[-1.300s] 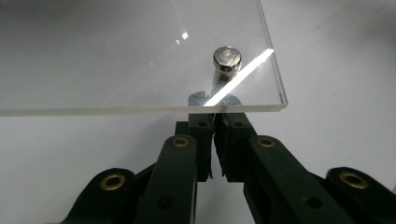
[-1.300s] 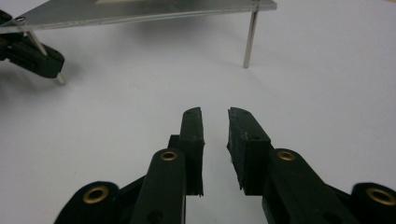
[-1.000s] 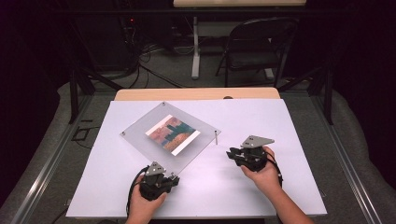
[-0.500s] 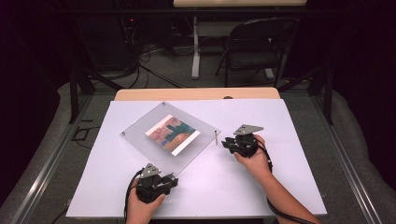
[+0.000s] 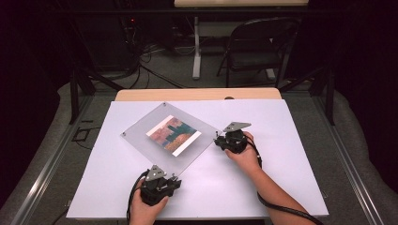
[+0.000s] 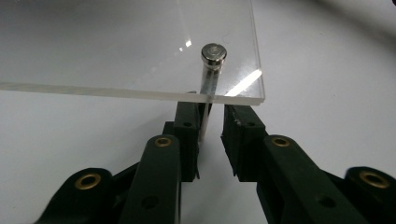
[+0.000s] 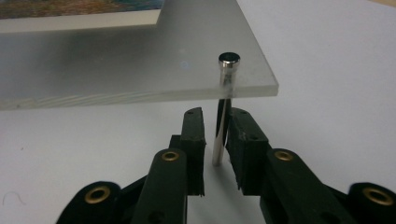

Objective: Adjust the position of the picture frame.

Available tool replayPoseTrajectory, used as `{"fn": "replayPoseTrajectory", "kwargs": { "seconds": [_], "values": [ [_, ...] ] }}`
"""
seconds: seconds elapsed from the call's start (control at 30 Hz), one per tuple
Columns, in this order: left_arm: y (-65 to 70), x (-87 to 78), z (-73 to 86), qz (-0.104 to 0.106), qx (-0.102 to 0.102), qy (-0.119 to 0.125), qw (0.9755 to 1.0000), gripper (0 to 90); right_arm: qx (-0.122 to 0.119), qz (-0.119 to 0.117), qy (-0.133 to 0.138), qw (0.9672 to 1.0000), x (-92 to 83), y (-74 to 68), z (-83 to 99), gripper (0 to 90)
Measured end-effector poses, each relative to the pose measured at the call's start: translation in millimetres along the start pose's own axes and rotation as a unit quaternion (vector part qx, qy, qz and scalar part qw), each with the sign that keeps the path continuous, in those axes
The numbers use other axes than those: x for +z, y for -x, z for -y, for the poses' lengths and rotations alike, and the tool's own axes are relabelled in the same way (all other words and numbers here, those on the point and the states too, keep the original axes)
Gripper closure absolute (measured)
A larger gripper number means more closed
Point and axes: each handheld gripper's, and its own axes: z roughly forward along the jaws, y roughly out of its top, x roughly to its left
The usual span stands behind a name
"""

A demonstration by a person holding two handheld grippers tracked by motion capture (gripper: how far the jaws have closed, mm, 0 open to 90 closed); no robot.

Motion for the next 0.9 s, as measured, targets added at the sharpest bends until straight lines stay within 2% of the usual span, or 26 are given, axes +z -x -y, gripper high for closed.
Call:
{"fn": "replayPoseTrajectory", "kwargs": {
  "seconds": [0.17, 0.23, 0.47, 0.6, 0.77, 0.9],
  "values": [
    [-0.6, -1.3, -1.1, -0.010, -0.006, -0.002, 0.9999, 83.7, 0.007, 0.007, 0.000, 1.0000, 4.7, 0.5, -1.8, 83.7],
    [-0.8, -0.6, -1.4, -0.008, -0.010, 0.001, 0.9999, 83.9, 0.012, 0.007, 0.003, 0.9999, 4.8, 1.2, -1.4, 84.7],
    [0.8, 0.0, -2.4, -0.014, 0.001, 0.001, 0.9999, 84.8, 0.017, 0.008, 0.004, 0.9998, 6.7, 1.2, -1.5, 84.9],
    [0.6, -0.5, -2.8, -0.014, 0.004, 0.000, 0.9999, 85.2, 0.008, 0.012, 0.002, 0.9999, 6.2, 0.1, -1.9, 85.4],
    [-0.4, -3.7, -3.8, -0.011, 0.014, -0.007, 0.9998, 85.3, 0.009, 0.011, -0.001, 0.9999, 2.8, -1.9, -1.3, 85.6],
    [-1.5, -8.1, -6.3, -0.003, 0.012, 0.001, 0.9999, 85.4, 0.009, 0.014, -0.003, 0.9999, -10.0, -3.7, -0.9, 85.7]
  ]
}}
